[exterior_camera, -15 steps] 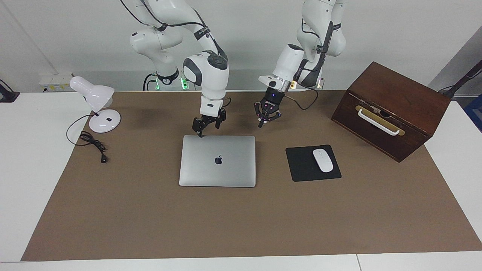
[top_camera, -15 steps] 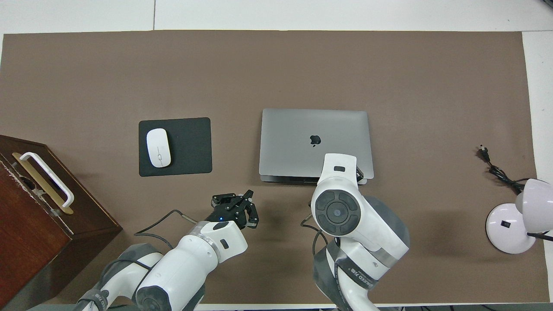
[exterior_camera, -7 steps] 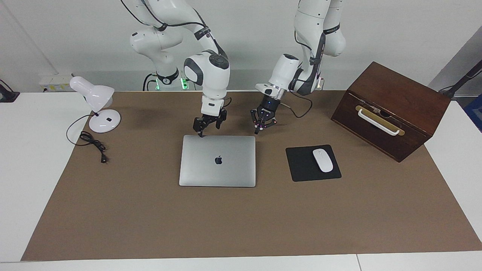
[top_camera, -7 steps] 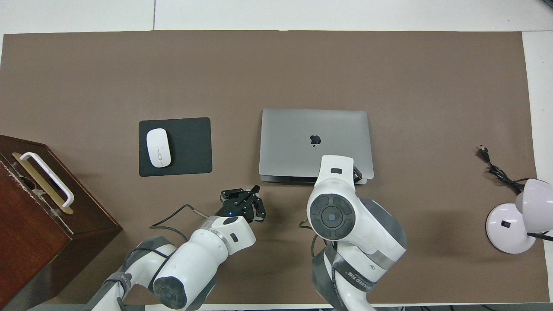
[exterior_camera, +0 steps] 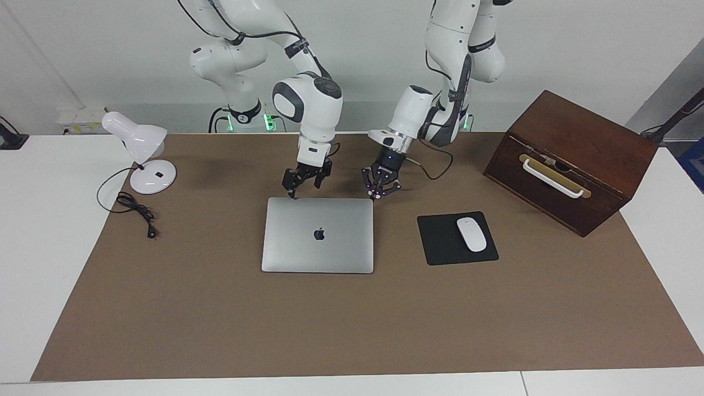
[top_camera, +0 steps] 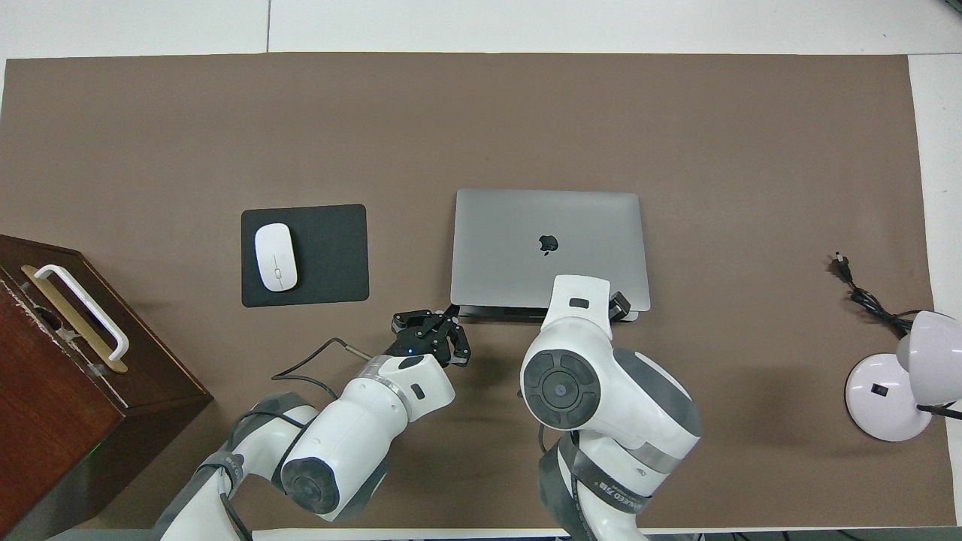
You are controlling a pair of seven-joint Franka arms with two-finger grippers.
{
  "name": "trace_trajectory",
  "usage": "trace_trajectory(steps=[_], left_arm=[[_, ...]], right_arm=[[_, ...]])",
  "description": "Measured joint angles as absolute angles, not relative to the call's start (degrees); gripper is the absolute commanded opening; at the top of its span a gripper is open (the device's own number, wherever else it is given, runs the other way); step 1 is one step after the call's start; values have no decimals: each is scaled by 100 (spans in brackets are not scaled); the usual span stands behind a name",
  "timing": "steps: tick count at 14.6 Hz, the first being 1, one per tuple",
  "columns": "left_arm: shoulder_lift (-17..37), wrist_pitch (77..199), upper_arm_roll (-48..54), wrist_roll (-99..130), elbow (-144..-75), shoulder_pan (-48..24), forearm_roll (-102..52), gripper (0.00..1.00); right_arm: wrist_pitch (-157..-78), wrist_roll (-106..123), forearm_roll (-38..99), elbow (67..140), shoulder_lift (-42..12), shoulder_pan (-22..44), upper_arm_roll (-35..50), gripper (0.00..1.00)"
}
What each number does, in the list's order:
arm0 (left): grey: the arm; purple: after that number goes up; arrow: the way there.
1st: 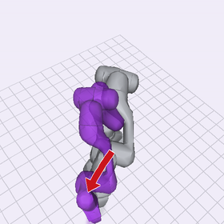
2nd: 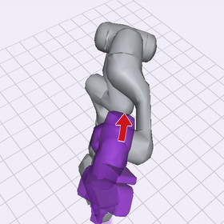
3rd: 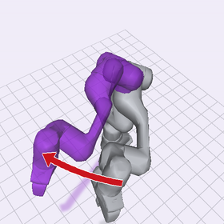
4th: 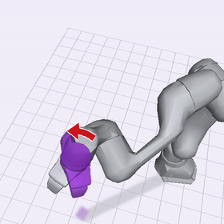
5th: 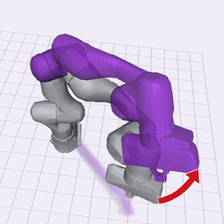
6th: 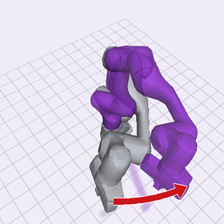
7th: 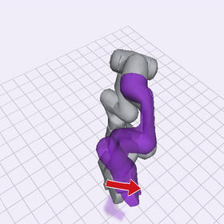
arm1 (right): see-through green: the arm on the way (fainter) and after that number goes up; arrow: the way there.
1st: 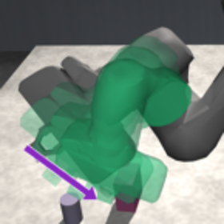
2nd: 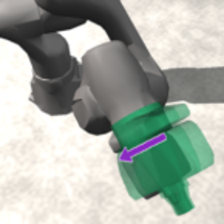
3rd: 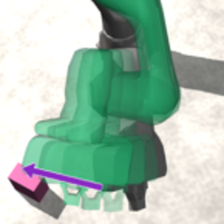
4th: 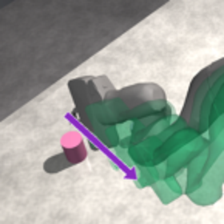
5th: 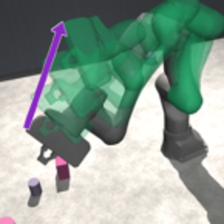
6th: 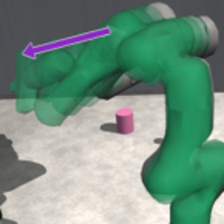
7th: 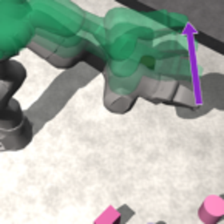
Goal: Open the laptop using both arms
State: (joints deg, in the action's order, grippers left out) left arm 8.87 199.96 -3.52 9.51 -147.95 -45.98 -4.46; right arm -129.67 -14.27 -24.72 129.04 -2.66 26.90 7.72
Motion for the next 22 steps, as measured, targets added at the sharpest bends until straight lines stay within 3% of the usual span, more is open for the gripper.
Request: trace_trajectory(steps=[16, 22], left_arm=[[1419, 19997, -400, 966, -14409, -4468, -455, 0], [1375, 20017, -388, 966, -14407, -4408, -455, 0]], right_arm=[[-13229, -1672, -2732, 12906, -272, 2653, 742, 100], [-13224, -1672, -2732, 12907, -272, 2661, 748, 100]])
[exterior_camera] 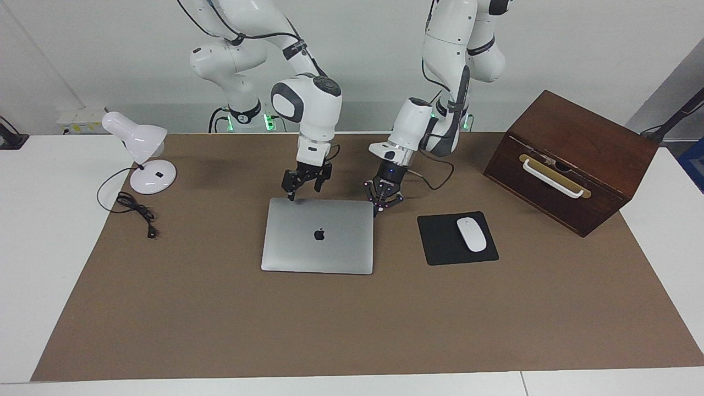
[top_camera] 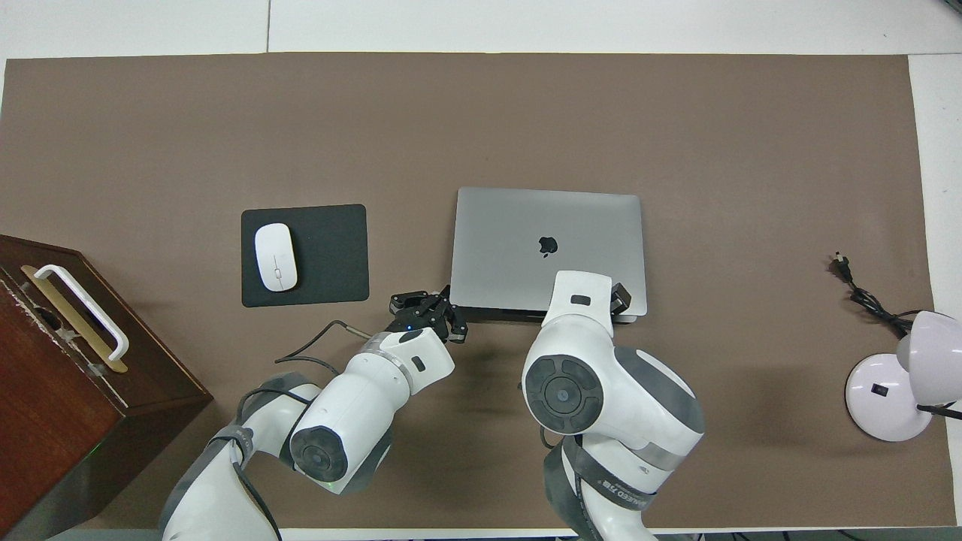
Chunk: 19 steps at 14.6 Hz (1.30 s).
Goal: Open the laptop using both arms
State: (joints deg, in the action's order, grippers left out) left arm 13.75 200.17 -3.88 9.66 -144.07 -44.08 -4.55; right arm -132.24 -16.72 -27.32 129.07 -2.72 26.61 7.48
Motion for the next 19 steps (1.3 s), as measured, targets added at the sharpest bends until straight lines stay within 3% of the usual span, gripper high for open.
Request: trace_trajectory(steps=[19], left_arm=[[1404, 20017, -379, 926, -14458, -4395, -455, 0]], right_arm=[[-13114, -1672, -2732, 12889, -272, 2668, 767, 100]])
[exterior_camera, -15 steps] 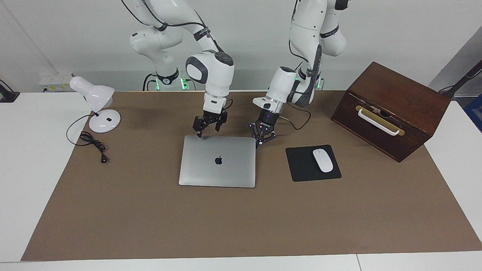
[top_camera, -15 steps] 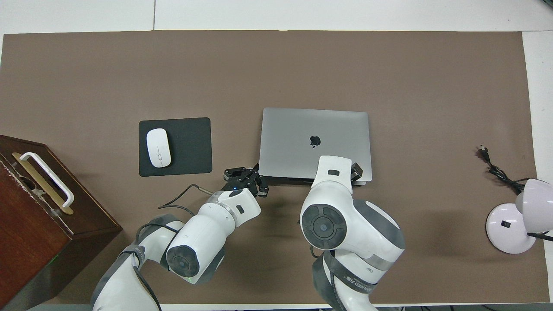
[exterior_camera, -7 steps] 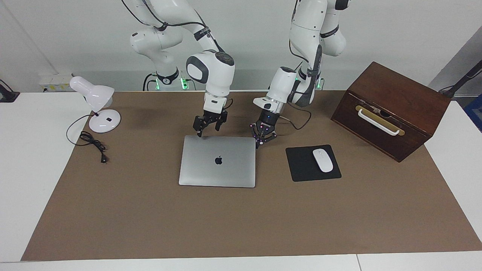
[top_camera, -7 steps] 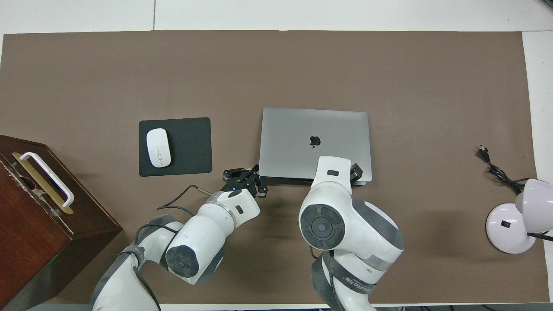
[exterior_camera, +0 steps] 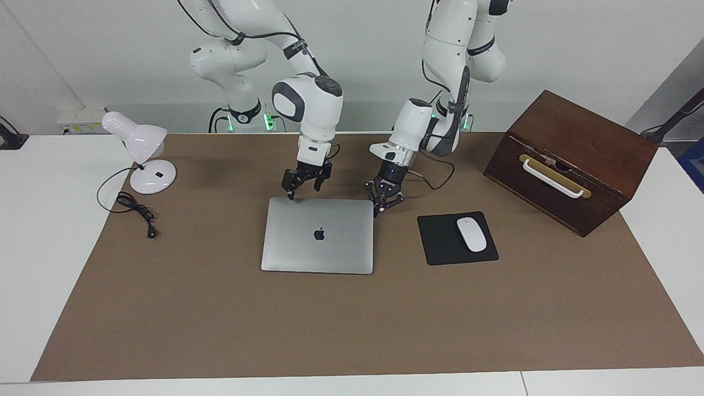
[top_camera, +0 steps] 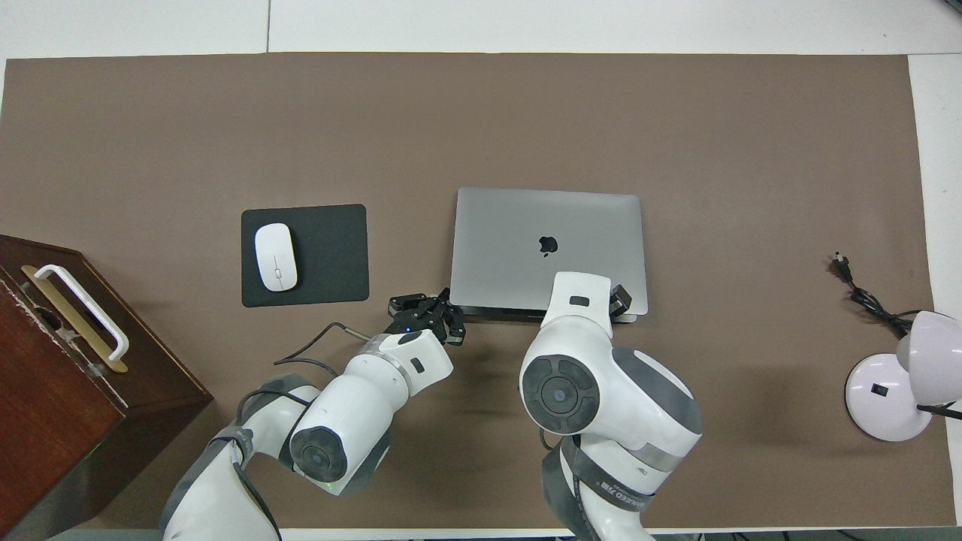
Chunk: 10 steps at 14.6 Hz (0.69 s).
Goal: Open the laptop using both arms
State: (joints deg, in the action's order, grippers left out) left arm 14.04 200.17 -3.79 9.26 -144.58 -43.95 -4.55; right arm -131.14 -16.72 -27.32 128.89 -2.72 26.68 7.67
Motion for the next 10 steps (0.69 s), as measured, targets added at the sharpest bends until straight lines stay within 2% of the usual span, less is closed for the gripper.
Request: trace_trajectory(steps=[10], left_arm=[[1525, 20018, -388, 922, -14360, -4394, -455, 0]], right_arm=[[-13113, -1672, -2732, 12887, -272, 2668, 767, 100]])
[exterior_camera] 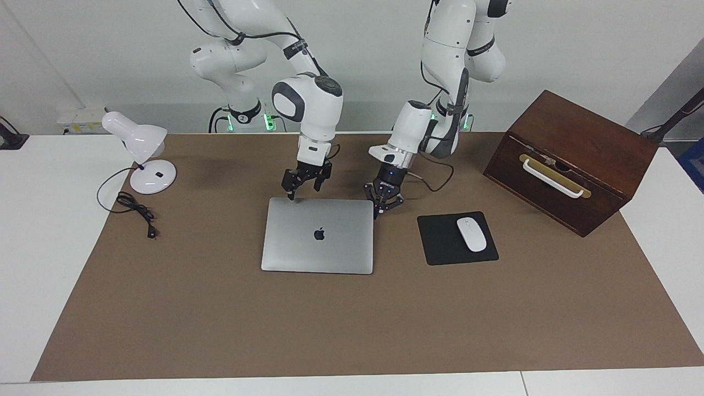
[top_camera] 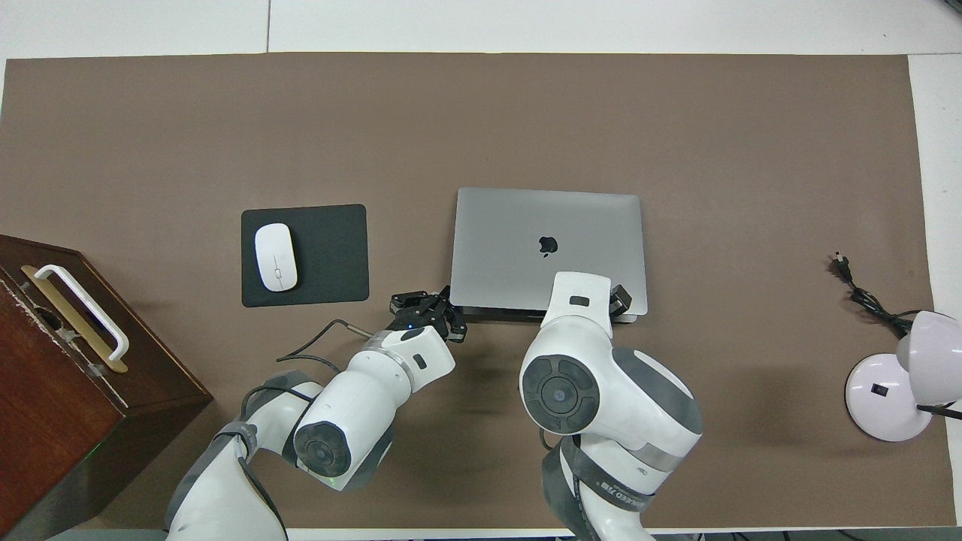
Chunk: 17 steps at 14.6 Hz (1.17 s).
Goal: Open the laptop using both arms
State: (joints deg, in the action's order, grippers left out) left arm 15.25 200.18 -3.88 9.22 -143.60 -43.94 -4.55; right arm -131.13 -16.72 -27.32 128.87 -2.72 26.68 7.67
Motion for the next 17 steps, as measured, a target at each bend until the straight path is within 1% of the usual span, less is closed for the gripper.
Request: trace_trajectory(steps=[5, 9, 17], left_arm=[[1527, 20018, -385, 922, -14360, -4402, -468, 0], [1528, 20018, -392, 841, -14361, -4535, -824, 0], [1528, 20018, -397, 836, -14361, -4547, -840, 0]], right_arm=[[-13113, -1672, -2732, 12887, -272, 2668, 767, 100], [-13113, -1672, -2732, 12886, -272, 2668, 767, 100], [-13113, -1672, -2732, 12886, -272, 2668, 767, 100]])
